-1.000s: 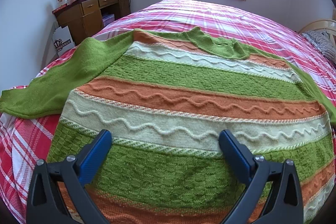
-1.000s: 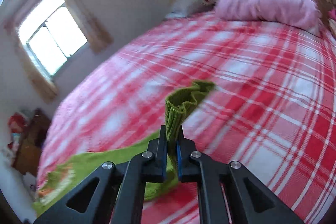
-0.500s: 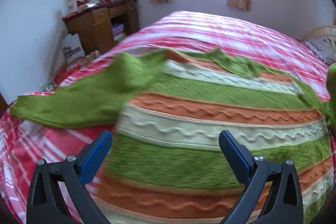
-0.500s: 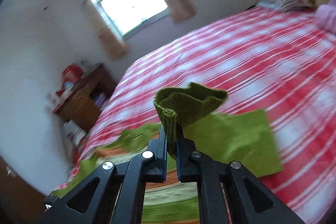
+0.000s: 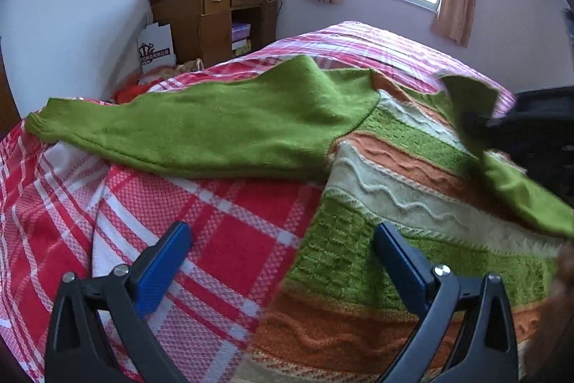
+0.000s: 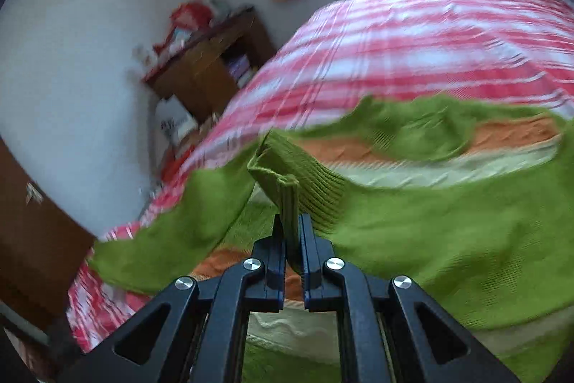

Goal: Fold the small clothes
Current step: 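Carry the sleeve across the sweater body with the right tool and release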

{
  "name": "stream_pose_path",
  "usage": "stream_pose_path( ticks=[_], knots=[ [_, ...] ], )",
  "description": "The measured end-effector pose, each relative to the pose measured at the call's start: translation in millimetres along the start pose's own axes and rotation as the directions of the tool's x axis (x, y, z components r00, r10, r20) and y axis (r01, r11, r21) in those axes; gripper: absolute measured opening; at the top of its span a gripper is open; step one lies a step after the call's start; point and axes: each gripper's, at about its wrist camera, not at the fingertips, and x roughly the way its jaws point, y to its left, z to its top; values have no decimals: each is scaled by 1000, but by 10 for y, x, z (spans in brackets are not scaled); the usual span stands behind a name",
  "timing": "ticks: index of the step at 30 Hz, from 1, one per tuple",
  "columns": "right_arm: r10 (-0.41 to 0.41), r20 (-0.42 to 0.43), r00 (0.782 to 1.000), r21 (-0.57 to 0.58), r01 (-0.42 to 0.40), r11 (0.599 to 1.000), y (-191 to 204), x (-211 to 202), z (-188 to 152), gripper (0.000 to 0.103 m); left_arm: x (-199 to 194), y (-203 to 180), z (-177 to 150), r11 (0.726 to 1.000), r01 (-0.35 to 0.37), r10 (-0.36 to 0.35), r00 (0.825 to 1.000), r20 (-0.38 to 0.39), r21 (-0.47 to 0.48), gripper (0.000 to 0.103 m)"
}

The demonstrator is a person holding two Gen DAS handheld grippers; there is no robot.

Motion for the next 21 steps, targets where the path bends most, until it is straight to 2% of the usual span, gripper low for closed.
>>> stream_pose_path(
  ticks=[4,6,7,9,12,13,15,16,17,19,21],
  knots=[
    [44,-62,997,-55,-47,997,61,320,-108,11,-31,45,-32,1000,17,-17,1000,11,-5,103],
    [97,-98,990,-49,-103,994,52,336,-168,33,-34,50,-41,1000,19,-19,1000,17,-5,103],
    [136,-102,985,-36,-141,989,35,302,-169,60,-63,89,-54,1000,17,-17,1000,20,-3,103],
    [244,-110,963,12,-245,970,37,243,-143,82,-63,76,-54,1000,16,-16,1000,22,-2,103],
    [331,-105,938,14,-332,943,108,73,-106,82,-67,92,-59,1000,18,-18,1000,23,-3,103],
    [338,-85,937,4,-339,941,93,-20,-106,81,-69,96,-60,1000,18,-18,1000,23,-4,103],
    [261,-38,965,-25,-262,965,48,-168,-97,60,-55,96,-49,1000,12,-12,1000,25,-1,103],
    [186,-24,982,-54,-187,981,26,-203,-92,41,-63,101,-60,1000,11,-11,1000,26,0,103],
    [122,-25,992,-76,-123,989,5,-192,-81,33,-62,98,-60,1000,10,-10,1000,26,0,103],
    [14,-45,999,-72,-18,997,-122,-98,-107,28,-62,105,-65,1000,12,-12,1000,26,0,103],
    [5,-84,996,-12,-6,1000,-253,75,-139,28,-67,94,-73,1000,12,-12,1000,27,0,103]
  ],
)
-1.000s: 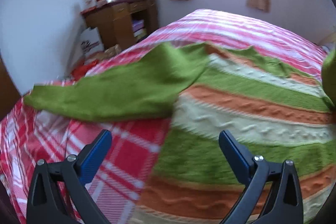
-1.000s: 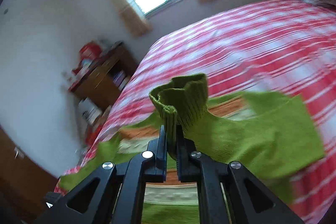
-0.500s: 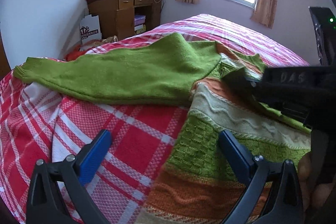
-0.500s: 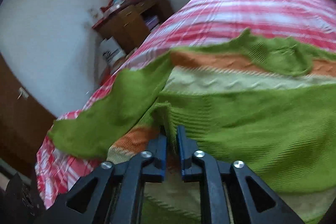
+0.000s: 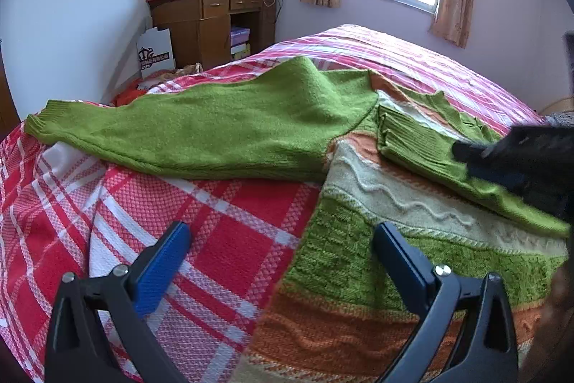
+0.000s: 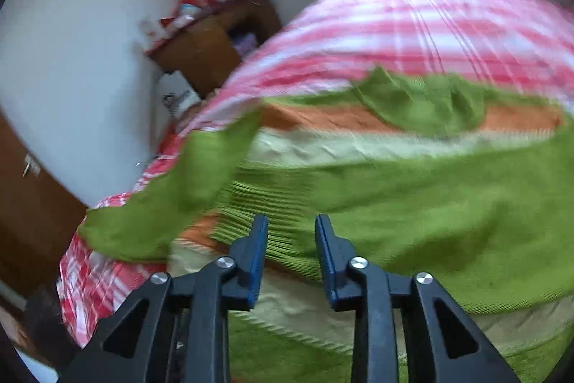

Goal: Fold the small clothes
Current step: 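Carry the sleeve across the sweater body with the right tool and release, then grasp the other green sleeve cuff with the left tool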

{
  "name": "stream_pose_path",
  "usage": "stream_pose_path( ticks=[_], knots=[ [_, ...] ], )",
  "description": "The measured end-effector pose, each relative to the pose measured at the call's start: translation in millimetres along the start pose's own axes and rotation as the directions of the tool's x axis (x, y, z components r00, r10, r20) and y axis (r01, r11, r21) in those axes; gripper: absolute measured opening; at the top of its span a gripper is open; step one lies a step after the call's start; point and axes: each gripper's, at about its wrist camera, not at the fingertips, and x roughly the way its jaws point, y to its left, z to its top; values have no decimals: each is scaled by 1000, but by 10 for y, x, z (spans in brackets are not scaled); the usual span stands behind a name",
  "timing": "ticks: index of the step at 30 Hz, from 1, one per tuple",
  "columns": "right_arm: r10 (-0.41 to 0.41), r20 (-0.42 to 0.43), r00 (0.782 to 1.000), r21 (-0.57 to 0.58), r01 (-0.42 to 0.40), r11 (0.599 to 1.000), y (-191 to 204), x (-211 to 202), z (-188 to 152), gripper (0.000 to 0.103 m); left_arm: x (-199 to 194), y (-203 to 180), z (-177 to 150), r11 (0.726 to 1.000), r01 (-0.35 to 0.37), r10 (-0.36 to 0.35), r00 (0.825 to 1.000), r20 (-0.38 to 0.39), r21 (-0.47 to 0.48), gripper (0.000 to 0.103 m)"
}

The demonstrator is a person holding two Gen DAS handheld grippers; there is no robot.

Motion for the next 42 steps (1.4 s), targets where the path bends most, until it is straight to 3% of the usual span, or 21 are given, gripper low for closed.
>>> stream_pose_path(
  ticks=[4,9,14,17,20,21,26,27,29,30,35,37,42],
  knots=[
    [-29,-9,1000,-58,28,998,130,226,-41,28,-16,15,-4,1000,-3,3,1000,-1,3,103],
    [0,-42,999,-110,-4,994,416,372,-40,28,-32,19,-9,1000,-7,7,1000,-1,6,103],
    [178,-69,982,-81,-183,980,369,187,45,30,-35,10,-8,1000,-2,2,1000,-1,2,103],
    [88,69,994,-120,-79,990,247,-263,45,31,-35,12,-8,1000,-4,4,1000,-1,3,103],
    [-107,151,983,-112,124,986,-99,-698,-8,31,-35,12,-9,1000,-4,4,1000,-1,4,103],
    [-196,171,966,-100,215,971,-278,-840,-52,31,-39,18,-10,1000,-5,5,1000,0,4,103],
    [-458,170,873,-39,470,882,-952,-1073,-248,31,-39,33,-6,1000,-8,8,1000,-1,6,103],
    [-480,140,866,-25,487,873,-1095,-1049,-303,31,-42,41,-4,1000,-11,11,1000,-4,6,103],
    [-471,100,877,12,472,882,-1296,-1006,-426,32,-46,45,-2,1000,-15,15,1000,-10,8,103],
    [-453,147,879,29,454,891,-1303,-1053,-475,35,-41,37,9,1000,-18,18,1000,-14,9,103],
    [-454,146,879,-31,463,886,-1188,-994,-524,64,-44,34,69,1000,-6,8,998,-55,23,103],
    [-467,148,872,-54,478,876,-1132,-967,-520,65,-97,100,132,999,-23,25,997,-69,33,103],
    [-439,152,886,-35,449,893,-1202,-962,-483,67,-390,799,418,981,-139,148,988,52,-138,103]
  ],
)
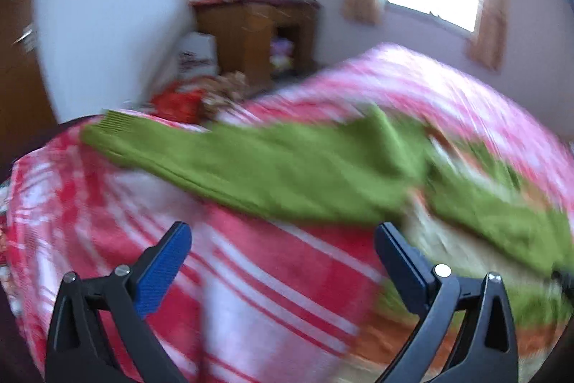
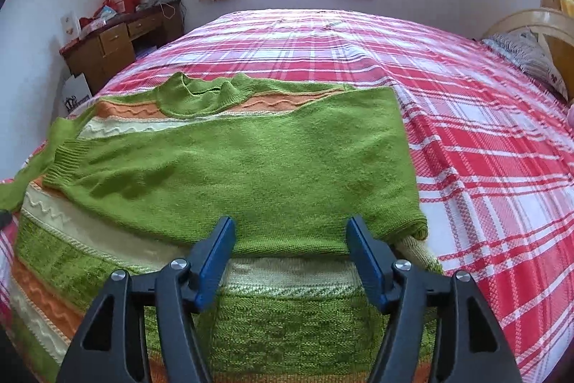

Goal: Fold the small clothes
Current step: 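Grasp the other green sleeve cuff with the left tool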

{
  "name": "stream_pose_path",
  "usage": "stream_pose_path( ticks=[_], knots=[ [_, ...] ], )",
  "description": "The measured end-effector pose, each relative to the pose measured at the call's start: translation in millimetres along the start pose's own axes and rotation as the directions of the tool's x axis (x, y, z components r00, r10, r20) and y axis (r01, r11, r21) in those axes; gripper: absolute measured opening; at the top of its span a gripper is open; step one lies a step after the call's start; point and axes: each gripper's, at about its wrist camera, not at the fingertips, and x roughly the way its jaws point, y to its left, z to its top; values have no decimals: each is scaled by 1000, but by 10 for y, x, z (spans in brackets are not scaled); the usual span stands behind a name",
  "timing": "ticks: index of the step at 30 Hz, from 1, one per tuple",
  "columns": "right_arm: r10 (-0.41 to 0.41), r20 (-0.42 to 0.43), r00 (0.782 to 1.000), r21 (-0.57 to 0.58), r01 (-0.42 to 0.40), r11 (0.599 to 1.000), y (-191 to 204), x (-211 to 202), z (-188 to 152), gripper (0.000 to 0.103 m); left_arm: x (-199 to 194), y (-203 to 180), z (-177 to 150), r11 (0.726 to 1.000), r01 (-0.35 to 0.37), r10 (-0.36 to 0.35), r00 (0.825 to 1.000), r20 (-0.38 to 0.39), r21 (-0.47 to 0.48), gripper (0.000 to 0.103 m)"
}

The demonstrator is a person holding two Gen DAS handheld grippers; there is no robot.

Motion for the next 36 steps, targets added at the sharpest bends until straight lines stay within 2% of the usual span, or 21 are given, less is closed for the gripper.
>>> stream_pose_path(
  ticks=[4,7,9,12,17,19,23,24,28,29,31,32,33,34,36],
  knots=[
    [5,1,1000,-6,-5,1000,20,-2,-10,69,132,688,446,981,-129,133,991,23,-145,103],
    [6,2,1000,-5,-6,1000,23,-6,-14,69,373,1148,703,942,-261,267,964,0,-213,102],
    [12,3,1000,-2,-12,1000,22,-5,-15,70,565,1408,798,918,-314,316,948,-33,-243,98],
    [15,3,1000,-3,-15,1000,20,-1,-11,70,835,1690,861,898,-329,315,944,-96,-292,98],
    [10,3,1000,-8,-10,1000,33,8,-9,71,1045,1728,827,879,-349,321,937,-140,-325,98],
    [9,3,1000,-9,-9,1000,36,9,-7,71,1118,1707,806,878,-360,326,932,-156,-316,93],
    [9,3,1000,-9,-9,1000,36,9,-7,71,1284,1710,736,865,-359,291,928,-234,-350,75],
    [9,3,1000,-9,-9,1000,35,9,-7,71,1288,1707,721,863,-352,276,929,-246,-362,74],
    [8,3,1000,-9,-8,1000,36,8,-7,71,1262,1701,712,857,-343,269,934,-235,-385,68],
    [7,3,1000,-10,-7,1000,38,9,-7,71,1252,1680,711,859,-343,270,934,-232,-381,63],
    [6,4,1000,-10,-6,1000,41,11,-5,71,1234,1648,715,857,-357,290,930,-225,-371,52],
    [6,4,1000,-10,-6,1000,40,10,-5,71,1245,1640,730,858,-356,293,931,-217,-370,38],
    [6,4,1000,-10,-6,1000,41,10,-4,71,1240,1645,751,863,-344,286,936,-205,-370,16],
    [6,4,1000,-10,-6,1000,41,10,-5,71,1234,1635,756,876,-307,251,949,-193,-372,10],
    [5,4,1000,-11,-5,1000,39,9,-5,71,1231,1608,763,883,-305,251,949,-191,-356,10]
  ],
)
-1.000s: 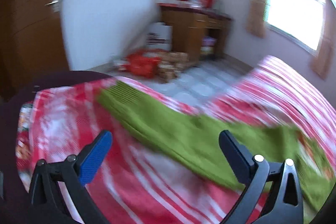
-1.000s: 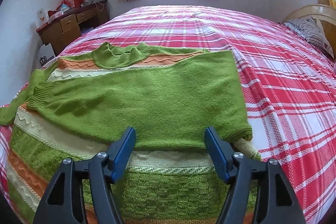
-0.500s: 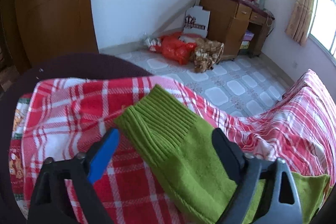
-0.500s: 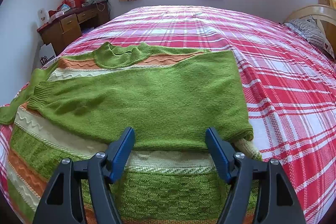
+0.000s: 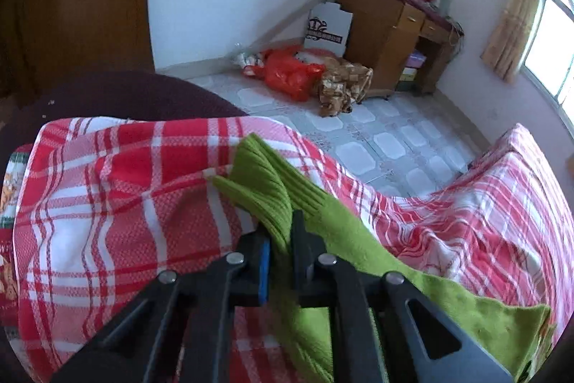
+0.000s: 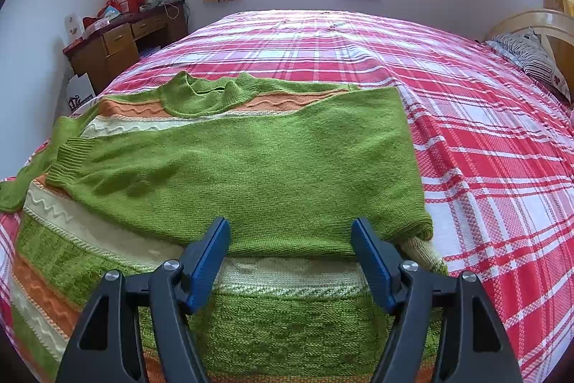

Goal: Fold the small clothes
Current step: 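Grasp the other green sleeve cuff with the left tool, then fold the sleeve over the sweater body with the left tool and release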

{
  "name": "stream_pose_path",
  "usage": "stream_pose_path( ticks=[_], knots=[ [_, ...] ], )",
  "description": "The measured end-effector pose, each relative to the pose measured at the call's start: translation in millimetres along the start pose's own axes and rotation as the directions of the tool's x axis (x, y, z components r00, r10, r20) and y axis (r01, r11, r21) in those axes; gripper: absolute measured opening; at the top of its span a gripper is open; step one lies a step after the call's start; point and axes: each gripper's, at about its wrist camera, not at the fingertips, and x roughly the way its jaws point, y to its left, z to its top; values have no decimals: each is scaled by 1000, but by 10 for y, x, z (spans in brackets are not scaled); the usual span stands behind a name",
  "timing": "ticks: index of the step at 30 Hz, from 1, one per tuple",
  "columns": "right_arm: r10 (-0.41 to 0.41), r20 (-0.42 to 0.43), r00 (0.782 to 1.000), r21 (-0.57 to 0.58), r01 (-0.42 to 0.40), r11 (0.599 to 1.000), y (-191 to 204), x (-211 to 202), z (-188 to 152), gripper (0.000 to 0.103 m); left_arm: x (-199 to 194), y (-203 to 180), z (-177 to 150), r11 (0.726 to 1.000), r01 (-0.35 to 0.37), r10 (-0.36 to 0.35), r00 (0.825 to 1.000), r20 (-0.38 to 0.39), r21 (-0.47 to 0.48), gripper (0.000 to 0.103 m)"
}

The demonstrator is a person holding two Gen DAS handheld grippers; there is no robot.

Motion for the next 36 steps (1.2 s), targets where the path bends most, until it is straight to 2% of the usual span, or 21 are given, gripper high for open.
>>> stream_pose_path(
  ticks=[2,6,10,12,14,18,22,31,36],
  knots=[
    [0,0,1000,0,0,1000,-1,0,0,71,-24,-42,15,1000,-5,5,1000,15,18,9],
    [1,0,1000,1,-1,1000,-2,0,0,71,-338,-307,-3,991,-25,5,989,150,130,9],
    [2,1,1000,2,-2,1000,-2,5,5,71,-768,-626,-90,973,33,-90,967,240,229,8],
    [3,2,1000,2,-3,1000,-5,6,7,71,-1007,-837,-202,955,63,-148,948,281,289,8],
    [3,2,1000,3,-3,1000,-3,4,4,71,-1135,-964,-271,941,96,-194,939,285,323,8],
    [6,4,1000,5,-6,1000,-9,6,5,71,-1407,-1248,-530,894,180,-302,918,256,410,8],
    [8,6,1000,5,-8,1000,-15,4,5,71,-1568,-1485,-809,844,230,-369,905,213,484,8],
    [16,11,1000,10,-16,1000,-32,-4,-4,72,-1709,-1876,-1445,755,309,-427,901,76,578,8],
    [16,12,1000,10,-16,1000,-36,-5,-6,72,-1716,-2036,-1822,708,365,-437,899,-30,605,8]
  ],
)
